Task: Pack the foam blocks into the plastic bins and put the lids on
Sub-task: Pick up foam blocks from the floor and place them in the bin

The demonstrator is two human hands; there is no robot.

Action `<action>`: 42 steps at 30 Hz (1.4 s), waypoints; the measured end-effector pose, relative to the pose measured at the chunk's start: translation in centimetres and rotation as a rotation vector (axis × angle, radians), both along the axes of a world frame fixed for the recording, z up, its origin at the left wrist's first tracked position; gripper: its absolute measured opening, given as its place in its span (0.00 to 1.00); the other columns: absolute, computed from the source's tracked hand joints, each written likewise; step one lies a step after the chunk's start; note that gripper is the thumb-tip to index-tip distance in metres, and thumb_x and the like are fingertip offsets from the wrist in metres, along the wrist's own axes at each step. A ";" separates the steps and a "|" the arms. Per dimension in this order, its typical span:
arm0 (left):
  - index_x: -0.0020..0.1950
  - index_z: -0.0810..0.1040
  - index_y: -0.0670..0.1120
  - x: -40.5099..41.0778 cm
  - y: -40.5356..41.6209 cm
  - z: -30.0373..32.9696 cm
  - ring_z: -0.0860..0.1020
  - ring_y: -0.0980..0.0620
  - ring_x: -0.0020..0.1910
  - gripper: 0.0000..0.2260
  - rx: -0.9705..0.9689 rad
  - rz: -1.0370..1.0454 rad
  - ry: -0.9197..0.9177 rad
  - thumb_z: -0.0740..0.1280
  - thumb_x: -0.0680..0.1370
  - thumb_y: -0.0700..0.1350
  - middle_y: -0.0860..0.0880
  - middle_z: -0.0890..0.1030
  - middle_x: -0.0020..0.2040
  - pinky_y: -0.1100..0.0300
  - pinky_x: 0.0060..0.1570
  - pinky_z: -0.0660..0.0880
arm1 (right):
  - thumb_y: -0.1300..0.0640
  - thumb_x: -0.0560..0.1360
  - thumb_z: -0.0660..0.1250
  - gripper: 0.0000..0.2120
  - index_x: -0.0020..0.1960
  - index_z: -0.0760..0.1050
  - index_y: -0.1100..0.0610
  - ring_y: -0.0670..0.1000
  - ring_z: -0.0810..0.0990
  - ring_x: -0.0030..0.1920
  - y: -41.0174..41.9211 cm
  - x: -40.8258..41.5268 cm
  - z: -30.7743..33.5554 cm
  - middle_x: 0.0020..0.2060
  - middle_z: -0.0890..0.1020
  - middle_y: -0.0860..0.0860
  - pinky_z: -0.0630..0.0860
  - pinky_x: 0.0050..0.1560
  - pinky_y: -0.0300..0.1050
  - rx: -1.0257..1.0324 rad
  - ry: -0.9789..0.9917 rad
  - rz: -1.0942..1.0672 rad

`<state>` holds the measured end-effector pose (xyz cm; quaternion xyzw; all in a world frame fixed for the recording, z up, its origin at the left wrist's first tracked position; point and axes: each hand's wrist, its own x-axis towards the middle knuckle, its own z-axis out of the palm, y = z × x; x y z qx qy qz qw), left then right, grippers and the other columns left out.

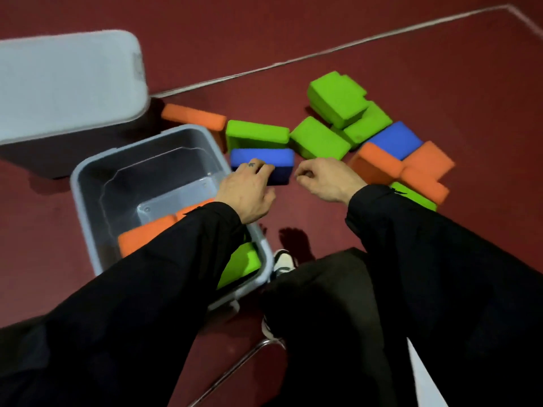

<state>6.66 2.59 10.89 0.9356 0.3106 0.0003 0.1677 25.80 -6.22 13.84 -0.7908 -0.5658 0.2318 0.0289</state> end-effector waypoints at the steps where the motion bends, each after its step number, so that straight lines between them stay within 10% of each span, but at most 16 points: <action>1: 0.70 0.70 0.45 1.9 -0.9 0.2 0.75 0.39 0.61 0.23 0.005 -0.040 0.001 0.61 0.77 0.51 0.44 0.73 0.66 0.43 0.55 0.76 | 0.50 0.79 0.64 0.10 0.57 0.82 0.47 0.56 0.82 0.57 -1.7 1.4 -0.1 0.55 0.85 0.49 0.78 0.55 0.51 0.007 0.019 -0.058; 15: 0.73 0.67 0.48 20.3 -11.5 -5.8 0.72 0.41 0.65 0.23 -0.056 -0.458 0.128 0.62 0.78 0.50 0.45 0.68 0.72 0.45 0.58 0.76 | 0.53 0.79 0.66 0.26 0.76 0.67 0.57 0.63 0.70 0.70 -18.5 17.9 -11.7 0.74 0.70 0.57 0.72 0.66 0.58 -0.092 -0.111 -0.713; 21: 0.73 0.66 0.51 20.6 -11.4 -9.8 0.73 0.43 0.66 0.22 -0.145 -0.448 0.160 0.62 0.79 0.54 0.48 0.65 0.75 0.46 0.56 0.77 | 0.55 0.75 0.71 0.42 0.82 0.55 0.55 0.65 0.67 0.73 -18.4 20.9 -17.5 0.77 0.65 0.60 0.68 0.70 0.59 -0.197 -0.237 -0.622; 25: 0.74 0.66 0.52 21.0 -11.1 -11.2 0.73 0.43 0.67 0.22 -0.192 -0.404 0.147 0.60 0.80 0.53 0.48 0.65 0.75 0.46 0.57 0.77 | 0.52 0.64 0.77 0.42 0.74 0.68 0.59 0.64 0.75 0.58 -18.4 20.5 -18.9 0.61 0.75 0.60 0.72 0.58 0.58 -0.205 -0.499 -0.518; 29: 0.77 0.65 0.49 21.5 -11.9 -11.1 0.71 0.39 0.68 0.27 -0.153 -0.386 0.106 0.61 0.78 0.55 0.44 0.65 0.76 0.46 0.58 0.74 | 0.45 0.60 0.75 0.40 0.69 0.71 0.59 0.63 0.73 0.69 -18.7 18.9 -18.8 0.65 0.76 0.60 0.62 0.74 0.62 0.005 -0.362 -0.453; 32: 0.81 0.57 0.49 22.8 -12.5 -10.4 0.68 0.39 0.72 0.41 -0.051 -0.348 0.063 0.59 0.70 0.60 0.42 0.65 0.77 0.45 0.58 0.74 | 0.42 0.64 0.68 0.39 0.70 0.72 0.59 0.62 0.77 0.62 -18.1 16.6 -17.0 0.62 0.80 0.58 0.71 0.66 0.59 0.205 -0.134 -0.306; 37: 0.82 0.53 0.46 22.9 -13.1 -9.9 0.74 0.42 0.55 0.51 0.012 -0.359 0.194 0.72 0.65 0.58 0.45 0.74 0.61 0.49 0.47 0.77 | 0.47 0.69 0.73 0.44 0.80 0.60 0.55 0.59 0.70 0.73 -18.9 16.4 -14.4 0.74 0.71 0.57 0.70 0.71 0.53 0.129 0.161 -0.212; 42: 0.75 0.61 0.49 20.9 -11.1 -9.5 0.69 0.39 0.62 0.40 -0.171 -0.211 0.162 0.73 0.67 0.53 0.46 0.66 0.63 0.43 0.43 0.76 | 0.50 0.72 0.66 0.42 0.82 0.55 0.59 0.62 0.58 0.80 -18.5 23.6 -15.8 0.82 0.56 0.60 0.57 0.79 0.56 0.081 -0.097 -0.509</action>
